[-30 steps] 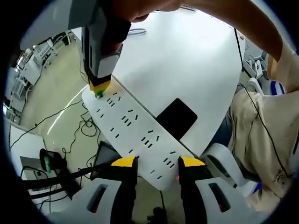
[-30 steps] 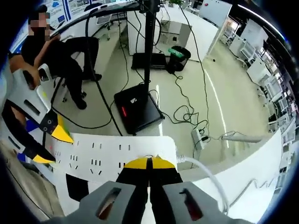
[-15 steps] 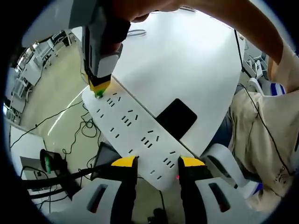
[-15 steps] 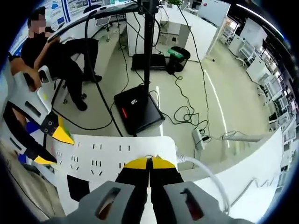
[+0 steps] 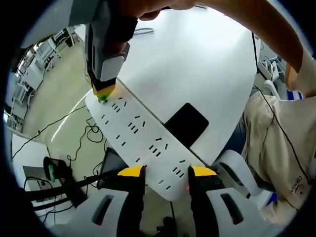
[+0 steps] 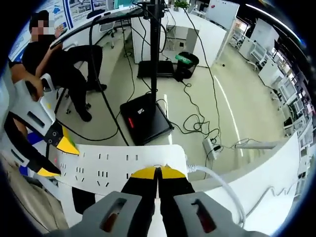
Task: Pick up the power strip scattered on the table, fix it on the side mounting bracket of the table, and press the switch
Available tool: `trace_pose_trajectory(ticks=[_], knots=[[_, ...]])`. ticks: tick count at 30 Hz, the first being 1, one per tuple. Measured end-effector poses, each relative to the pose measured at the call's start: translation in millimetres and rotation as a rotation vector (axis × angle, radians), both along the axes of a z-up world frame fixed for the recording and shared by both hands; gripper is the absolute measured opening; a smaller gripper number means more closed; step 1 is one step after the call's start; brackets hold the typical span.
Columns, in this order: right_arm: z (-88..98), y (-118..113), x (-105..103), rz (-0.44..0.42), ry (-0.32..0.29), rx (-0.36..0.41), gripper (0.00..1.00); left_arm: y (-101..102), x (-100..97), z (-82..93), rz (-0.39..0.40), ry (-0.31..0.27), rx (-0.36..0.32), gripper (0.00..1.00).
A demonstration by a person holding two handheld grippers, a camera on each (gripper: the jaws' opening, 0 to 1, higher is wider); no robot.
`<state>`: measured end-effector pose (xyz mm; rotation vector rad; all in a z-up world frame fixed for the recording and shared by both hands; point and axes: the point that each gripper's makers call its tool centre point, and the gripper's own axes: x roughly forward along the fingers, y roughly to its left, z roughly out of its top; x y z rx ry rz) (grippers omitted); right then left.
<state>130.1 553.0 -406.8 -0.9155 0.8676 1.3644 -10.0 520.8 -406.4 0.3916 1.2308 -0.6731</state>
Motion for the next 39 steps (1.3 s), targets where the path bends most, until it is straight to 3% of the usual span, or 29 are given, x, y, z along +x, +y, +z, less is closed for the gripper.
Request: trace_pose_trajectory(ticks=[10, 20, 26, 32, 35, 39], knots=[[1.8, 0, -1, -0.051, 0.064, 0.064, 0.00, 0, 0.0, 0.3, 0.007, 0.006, 0.006, 0.39], [1.4, -2, -2, 0.003, 0.026, 0.080, 0.00, 0, 0.0, 0.3, 0.009, 0.010, 0.012, 0.39], [18.7, -2, -6, -0.023, 0.017, 0.221, 0.00, 0, -0.5, 0.3, 0.014, 0.008, 0.010, 0.39], [46.6, -14, 6, -0.096, -0.033, 0.353, 0.03, 0, -1.3, 0.4, 0.018, 0.002, 0.004, 0.39], [65.4, -26, 12, -0.148, -0.033, 0.438, 0.03, 0, -1.6, 0.4, 0.017, -0.002, 0.000, 0.39], [74.4, -46, 23, -0.177, -0.073, 0.472, 0.03, 0, -2.0, 0.4, 0.017, 0.000, 0.002, 0.39]])
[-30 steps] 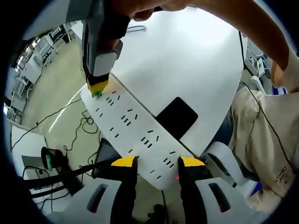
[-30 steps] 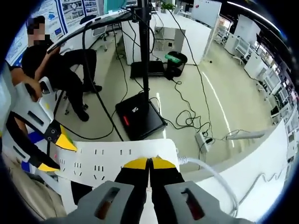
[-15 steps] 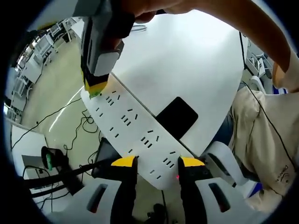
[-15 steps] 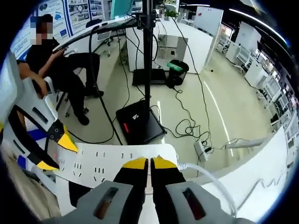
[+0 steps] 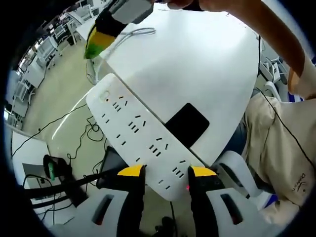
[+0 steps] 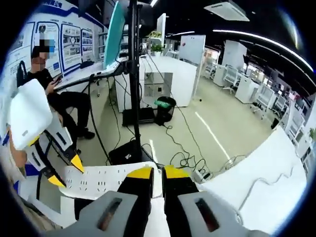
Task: Pick up the power strip scattered on the table, fix it on the side mounting bracket of the table, and press the switch
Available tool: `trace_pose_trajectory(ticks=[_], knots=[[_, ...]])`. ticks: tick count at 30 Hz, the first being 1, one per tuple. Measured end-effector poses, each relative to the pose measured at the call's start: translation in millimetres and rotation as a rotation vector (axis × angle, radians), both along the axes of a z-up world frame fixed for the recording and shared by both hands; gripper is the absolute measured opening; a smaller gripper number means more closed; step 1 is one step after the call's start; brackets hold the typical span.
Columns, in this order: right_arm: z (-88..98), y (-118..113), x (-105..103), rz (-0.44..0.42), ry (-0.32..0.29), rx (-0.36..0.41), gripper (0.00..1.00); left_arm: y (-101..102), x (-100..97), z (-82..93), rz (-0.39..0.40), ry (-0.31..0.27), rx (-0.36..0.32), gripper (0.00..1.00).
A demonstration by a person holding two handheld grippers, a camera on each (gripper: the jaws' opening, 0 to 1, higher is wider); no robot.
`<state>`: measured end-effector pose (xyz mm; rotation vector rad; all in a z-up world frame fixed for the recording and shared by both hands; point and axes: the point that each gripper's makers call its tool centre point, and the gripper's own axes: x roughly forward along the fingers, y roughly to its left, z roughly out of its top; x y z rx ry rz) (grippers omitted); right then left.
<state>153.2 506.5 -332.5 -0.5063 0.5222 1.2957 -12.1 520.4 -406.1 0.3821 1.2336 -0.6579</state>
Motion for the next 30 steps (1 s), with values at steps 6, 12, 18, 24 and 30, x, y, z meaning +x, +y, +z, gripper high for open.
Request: trace_pose_trajectory(ticks=[6, 12, 18, 24, 30], knots=[[10.9, -29, 13, -0.049, -0.020, 0.044, 0.05, 2, 2.4, 0.1, 0.005, 0.001, -0.001, 0.39], [29.4, -49, 15, -0.066, -0.040, 0.104, 0.09, 4, 6.3, 0.4, 0.014, -0.005, -0.007, 0.39], [48.0, -72, 13, -0.076, -0.085, 0.138, 0.10, 5, 8.8, 0.5, 0.017, -0.004, -0.004, 0.39], [67.7, -93, 13, -0.091, -0.136, 0.169, 0.11, 6, 9.5, 0.1, 0.010, 0.020, 0.021, 0.39], [88.7, -119, 13, -0.110, -0.204, 0.192, 0.12, 7, 8.7, 0.2, 0.009, 0.017, 0.019, 0.40]])
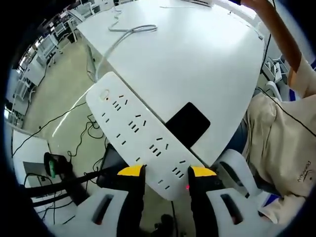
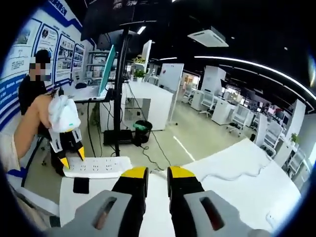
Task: Pick up the power strip scattered on the table, fix it on the side mounting bracket of the table, and press the switch
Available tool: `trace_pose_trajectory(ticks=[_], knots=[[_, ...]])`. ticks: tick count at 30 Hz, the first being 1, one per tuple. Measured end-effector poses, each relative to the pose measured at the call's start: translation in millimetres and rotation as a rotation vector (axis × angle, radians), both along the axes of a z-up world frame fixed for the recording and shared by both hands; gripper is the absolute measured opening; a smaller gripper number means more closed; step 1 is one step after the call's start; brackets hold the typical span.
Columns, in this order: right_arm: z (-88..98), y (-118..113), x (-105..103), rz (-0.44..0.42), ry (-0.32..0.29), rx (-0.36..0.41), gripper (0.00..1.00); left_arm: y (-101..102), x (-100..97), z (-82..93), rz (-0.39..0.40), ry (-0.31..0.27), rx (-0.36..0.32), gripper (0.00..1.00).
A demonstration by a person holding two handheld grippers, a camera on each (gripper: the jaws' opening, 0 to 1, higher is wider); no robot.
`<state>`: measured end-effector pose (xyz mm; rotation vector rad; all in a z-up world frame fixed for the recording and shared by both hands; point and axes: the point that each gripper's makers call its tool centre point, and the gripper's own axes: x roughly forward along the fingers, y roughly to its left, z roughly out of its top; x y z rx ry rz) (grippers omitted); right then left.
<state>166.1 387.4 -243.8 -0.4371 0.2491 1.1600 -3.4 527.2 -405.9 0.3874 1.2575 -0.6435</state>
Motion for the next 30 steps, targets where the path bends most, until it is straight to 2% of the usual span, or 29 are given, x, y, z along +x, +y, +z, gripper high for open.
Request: trace_pose_trajectory(ticks=[8, 17, 22, 28, 30], knots=[[20.5, -45, -1, -0.051, -0.039, 0.056, 0.14, -1, -0.1, 0.1, 0.000, -0.004, 0.002, 0.39], [32.7, -102, 10, -0.136, -0.070, 0.091, 0.17, -2, -1.4, 0.4, 0.002, -0.020, -0.009, 0.40], [37.1, -134, 13, -0.187, -0.084, 0.113, 0.18, -3, -2.0, 0.5, -0.015, 0.002, 0.042, 0.39], [36.8, -171, 13, -0.237, -0.094, 0.126, 0.18, -11, -7.8, 1.1, -0.052, 0.038, 0.105, 0.32], [35.8, -187, 14, -0.258, -0.093, 0.126, 0.19, -7, -6.0, 1.8, -0.024, 0.037, 0.136, 0.35]])
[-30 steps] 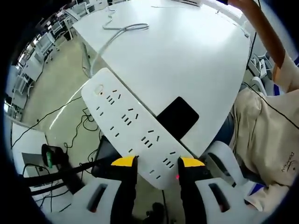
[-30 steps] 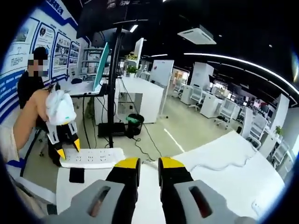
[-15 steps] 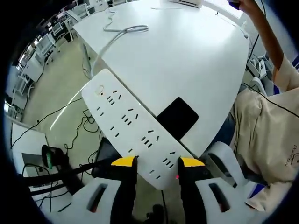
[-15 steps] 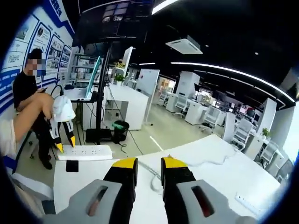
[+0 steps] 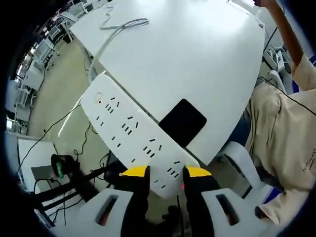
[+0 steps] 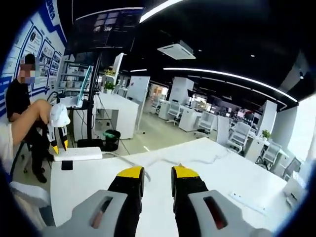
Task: Pick up the power strip scattered on the table, fix it on the side mounting bracket of the table, and press the switch
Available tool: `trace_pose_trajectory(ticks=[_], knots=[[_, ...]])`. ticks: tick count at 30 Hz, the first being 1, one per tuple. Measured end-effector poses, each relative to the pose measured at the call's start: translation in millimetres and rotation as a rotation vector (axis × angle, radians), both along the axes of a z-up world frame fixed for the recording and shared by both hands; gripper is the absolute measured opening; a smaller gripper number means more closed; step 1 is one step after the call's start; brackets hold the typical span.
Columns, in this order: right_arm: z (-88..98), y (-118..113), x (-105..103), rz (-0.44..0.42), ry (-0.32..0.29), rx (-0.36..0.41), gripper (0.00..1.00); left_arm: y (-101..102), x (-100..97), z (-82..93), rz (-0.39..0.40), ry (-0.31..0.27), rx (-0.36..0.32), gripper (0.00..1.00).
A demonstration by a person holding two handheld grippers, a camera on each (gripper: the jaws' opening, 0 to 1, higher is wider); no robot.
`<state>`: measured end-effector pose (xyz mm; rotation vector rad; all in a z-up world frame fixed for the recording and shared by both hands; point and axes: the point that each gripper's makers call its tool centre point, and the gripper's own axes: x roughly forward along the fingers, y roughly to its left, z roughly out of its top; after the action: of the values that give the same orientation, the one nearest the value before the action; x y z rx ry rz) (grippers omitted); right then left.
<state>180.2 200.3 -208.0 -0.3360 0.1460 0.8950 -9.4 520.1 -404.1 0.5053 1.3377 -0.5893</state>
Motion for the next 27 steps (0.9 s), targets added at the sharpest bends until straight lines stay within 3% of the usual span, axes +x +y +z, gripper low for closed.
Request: trace_pose_trajectory(ticks=[14, 17, 22, 27], knots=[[15.1, -77, -3, -0.093, -0.011, 0.074, 0.20, 12, 8.3, 2.9, 0.012, -0.065, 0.020, 0.51], [16.3, -90, -5, -0.110, -0.018, 0.085, 0.21, 10, 10.1, 4.7, -0.048, -0.111, 0.013, 0.51], [18.1, -112, -7, -0.146, -0.020, 0.120, 0.21, 14, 11.7, 8.3, -0.041, -0.168, 0.007, 0.58], [16.2, -129, -12, -0.172, -0.029, 0.140, 0.23, -3, 26.6, 25.3, -0.037, -0.300, -0.108, 0.61]])
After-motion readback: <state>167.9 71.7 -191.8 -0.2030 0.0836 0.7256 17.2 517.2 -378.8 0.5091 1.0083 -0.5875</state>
